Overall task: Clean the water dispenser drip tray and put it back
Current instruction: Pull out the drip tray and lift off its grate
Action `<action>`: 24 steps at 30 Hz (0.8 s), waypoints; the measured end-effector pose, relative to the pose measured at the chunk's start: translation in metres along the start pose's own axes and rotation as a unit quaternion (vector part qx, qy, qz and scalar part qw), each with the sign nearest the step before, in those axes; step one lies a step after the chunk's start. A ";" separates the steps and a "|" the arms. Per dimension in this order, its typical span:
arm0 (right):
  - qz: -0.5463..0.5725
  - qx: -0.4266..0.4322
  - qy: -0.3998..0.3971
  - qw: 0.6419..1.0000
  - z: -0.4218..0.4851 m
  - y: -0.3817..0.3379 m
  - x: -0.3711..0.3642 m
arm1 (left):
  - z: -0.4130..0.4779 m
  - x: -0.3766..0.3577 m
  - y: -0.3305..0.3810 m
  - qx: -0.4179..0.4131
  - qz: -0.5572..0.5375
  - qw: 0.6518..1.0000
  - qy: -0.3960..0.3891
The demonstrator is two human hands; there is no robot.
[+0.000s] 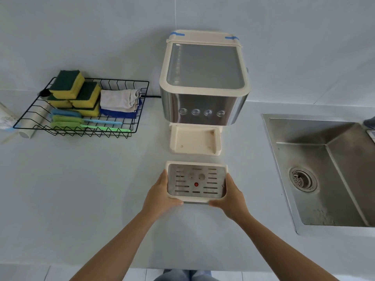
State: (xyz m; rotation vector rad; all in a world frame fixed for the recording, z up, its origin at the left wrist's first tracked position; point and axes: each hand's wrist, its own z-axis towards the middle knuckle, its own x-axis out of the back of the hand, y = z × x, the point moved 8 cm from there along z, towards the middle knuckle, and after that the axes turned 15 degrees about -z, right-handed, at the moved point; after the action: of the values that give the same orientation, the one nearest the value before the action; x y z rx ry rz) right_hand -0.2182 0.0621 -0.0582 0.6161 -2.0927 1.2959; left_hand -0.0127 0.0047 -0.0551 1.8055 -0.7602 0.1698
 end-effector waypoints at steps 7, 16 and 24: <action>-0.004 0.013 0.012 1.000 -0.028 0.006 -0.006 | -0.023 -0.007 -0.011 -0.003 0.006 1.000 -0.005; -0.005 -0.003 0.020 1.000 -0.043 0.015 -0.006 | -0.032 -0.013 -0.006 -0.026 0.023 0.999 -0.020; -0.007 -0.020 0.025 0.999 -0.048 0.035 0.019 | -0.026 -0.043 0.015 -0.060 0.052 0.996 -0.049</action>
State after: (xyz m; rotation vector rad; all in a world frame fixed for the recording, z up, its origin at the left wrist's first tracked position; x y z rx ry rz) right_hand -0.2425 0.1190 -0.0502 0.5739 -2.0662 1.2460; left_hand -0.0478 0.0431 -0.0534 1.6717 -0.9162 0.1021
